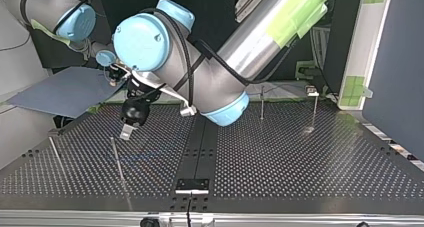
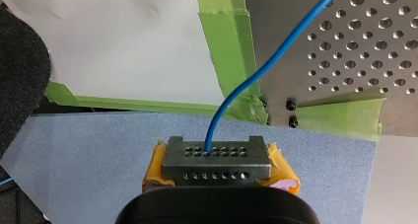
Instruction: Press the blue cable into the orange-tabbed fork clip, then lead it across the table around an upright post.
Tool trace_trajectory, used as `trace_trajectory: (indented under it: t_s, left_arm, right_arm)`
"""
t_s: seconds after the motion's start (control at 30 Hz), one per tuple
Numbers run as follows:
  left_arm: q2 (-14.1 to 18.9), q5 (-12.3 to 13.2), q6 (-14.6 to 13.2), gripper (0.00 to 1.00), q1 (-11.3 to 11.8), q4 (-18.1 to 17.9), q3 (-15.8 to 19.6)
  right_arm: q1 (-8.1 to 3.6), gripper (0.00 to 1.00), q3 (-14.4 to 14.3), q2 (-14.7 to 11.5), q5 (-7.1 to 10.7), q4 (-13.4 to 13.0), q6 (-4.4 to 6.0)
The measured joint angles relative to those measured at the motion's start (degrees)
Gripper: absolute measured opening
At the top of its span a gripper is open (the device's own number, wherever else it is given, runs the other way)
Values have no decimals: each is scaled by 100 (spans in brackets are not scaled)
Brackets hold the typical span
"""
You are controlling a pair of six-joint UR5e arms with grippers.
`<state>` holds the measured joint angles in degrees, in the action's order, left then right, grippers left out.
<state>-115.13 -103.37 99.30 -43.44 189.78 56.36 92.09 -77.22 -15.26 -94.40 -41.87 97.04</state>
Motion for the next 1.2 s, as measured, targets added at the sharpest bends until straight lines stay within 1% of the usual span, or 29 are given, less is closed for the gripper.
trace_trajectory:
  t_s: [0.2,0.3,0.6,0.77,0.97,1.2]
  left_arm:
    - [-2,-323,-17,100,0,329,73]
    - [-2,-407,-19,100,0,507,122]
    - [-2,-369,23,100,0,952,137]
    - [1,-364,60,100,3,1176,139]
    - [-2,-364,93,100,11,1237,141]
    - [-1,-396,131,100,15,1248,142]
  right_arm:
    - [0,0,2,0,12,14,0]
    - [0,0,2,0,16,18,0]
    - [-28,0,2,0,19,9,30]
    - [-56,0,4,0,76,-4,68]
    - [-76,0,2,0,121,-7,99]
    - [-71,0,1,0,155,-5,105]
